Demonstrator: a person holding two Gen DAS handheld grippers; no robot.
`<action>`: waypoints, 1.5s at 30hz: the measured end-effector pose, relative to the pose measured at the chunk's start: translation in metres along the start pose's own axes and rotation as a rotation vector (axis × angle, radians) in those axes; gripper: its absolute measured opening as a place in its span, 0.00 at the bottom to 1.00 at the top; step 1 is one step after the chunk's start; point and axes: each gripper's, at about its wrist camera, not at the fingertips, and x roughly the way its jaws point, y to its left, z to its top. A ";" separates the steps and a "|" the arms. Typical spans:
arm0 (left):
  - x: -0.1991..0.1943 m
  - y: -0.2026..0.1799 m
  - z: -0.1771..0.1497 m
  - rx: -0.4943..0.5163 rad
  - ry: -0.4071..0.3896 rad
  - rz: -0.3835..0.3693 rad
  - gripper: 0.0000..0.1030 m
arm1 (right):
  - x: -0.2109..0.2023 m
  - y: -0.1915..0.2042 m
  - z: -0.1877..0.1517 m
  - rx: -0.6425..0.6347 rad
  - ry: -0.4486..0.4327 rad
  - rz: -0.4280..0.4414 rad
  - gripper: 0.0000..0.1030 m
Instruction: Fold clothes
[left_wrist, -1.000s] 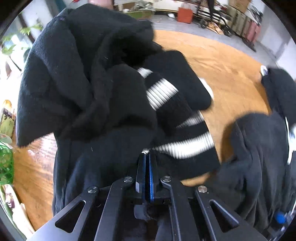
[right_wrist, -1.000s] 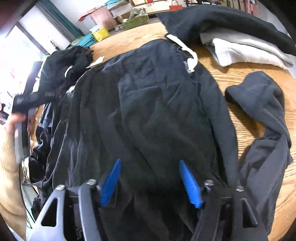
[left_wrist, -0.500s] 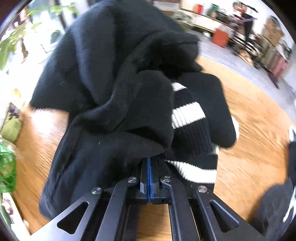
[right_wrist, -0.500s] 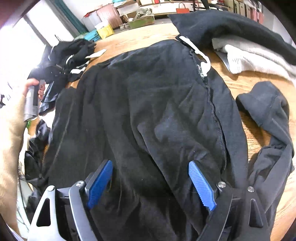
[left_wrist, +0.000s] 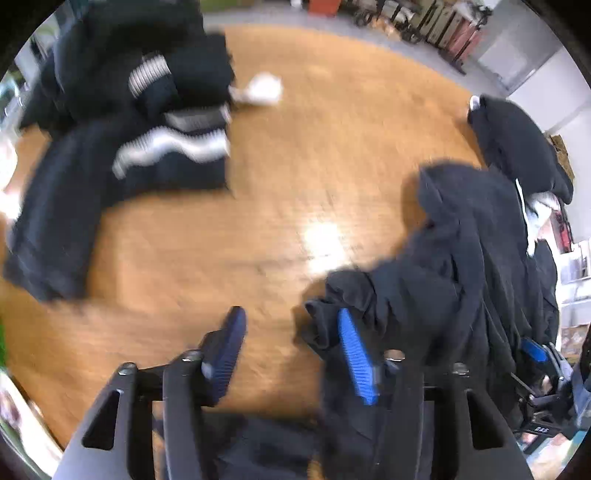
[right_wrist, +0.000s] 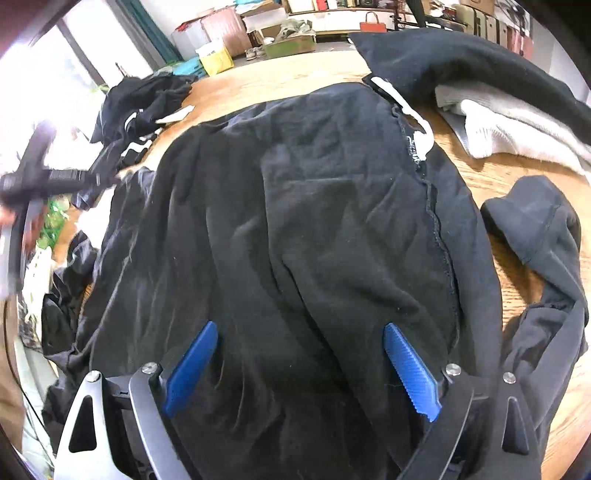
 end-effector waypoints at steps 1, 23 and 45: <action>0.001 0.001 -0.001 -0.017 -0.001 -0.004 0.54 | -0.002 -0.002 -0.002 0.008 0.002 0.010 0.90; -0.053 0.030 -0.052 -0.095 -0.164 0.025 0.44 | -0.046 -0.020 0.033 0.005 -0.039 0.059 0.64; -0.043 0.010 -0.035 -0.122 -0.259 -0.008 0.08 | 0.051 -0.039 0.165 0.006 -0.021 -0.052 0.10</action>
